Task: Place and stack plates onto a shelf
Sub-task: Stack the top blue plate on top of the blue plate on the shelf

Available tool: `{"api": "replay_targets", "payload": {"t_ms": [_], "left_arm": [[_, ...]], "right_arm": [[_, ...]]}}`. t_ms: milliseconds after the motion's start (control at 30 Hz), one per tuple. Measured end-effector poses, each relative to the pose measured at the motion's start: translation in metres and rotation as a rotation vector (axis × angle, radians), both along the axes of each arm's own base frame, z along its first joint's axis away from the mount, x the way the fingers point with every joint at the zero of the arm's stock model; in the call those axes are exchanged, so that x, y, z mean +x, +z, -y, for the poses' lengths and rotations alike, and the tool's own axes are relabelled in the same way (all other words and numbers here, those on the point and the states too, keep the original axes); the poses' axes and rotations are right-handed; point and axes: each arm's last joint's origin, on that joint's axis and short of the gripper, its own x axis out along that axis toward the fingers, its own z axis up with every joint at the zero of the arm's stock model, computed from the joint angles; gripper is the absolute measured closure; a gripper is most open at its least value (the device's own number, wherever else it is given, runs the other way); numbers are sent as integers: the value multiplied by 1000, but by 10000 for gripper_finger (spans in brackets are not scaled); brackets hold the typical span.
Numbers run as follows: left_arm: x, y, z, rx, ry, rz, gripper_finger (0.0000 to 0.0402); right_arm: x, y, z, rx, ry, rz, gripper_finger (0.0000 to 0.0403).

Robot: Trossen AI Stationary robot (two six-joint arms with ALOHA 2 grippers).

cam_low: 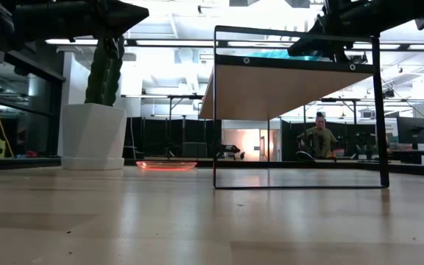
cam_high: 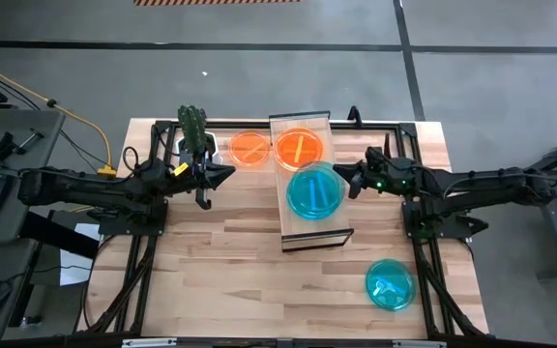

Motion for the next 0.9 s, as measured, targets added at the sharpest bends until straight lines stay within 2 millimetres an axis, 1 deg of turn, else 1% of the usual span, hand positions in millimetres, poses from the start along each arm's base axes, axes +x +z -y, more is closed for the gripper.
{"api": "replay_targets", "payload": {"t_ms": [133,367,700,833,900], "left_arm": [[0,0,0,0,0,0,401],[0,0,0,-1,-1,0,401],[0,0,0,-1,-1,0,402],[0,0,0,-1,0,0,402],[0,0,0,-1,-1,0,401]], "right_arm": [[0,0,-1,24,19,6,403],[0,-5,-3,51,25,-37,403],[9,-17,-2,75,8,-93,403],[10,-17,-2,85,5,-92,401],[9,-16,-2,84,5,-88,394]]}}
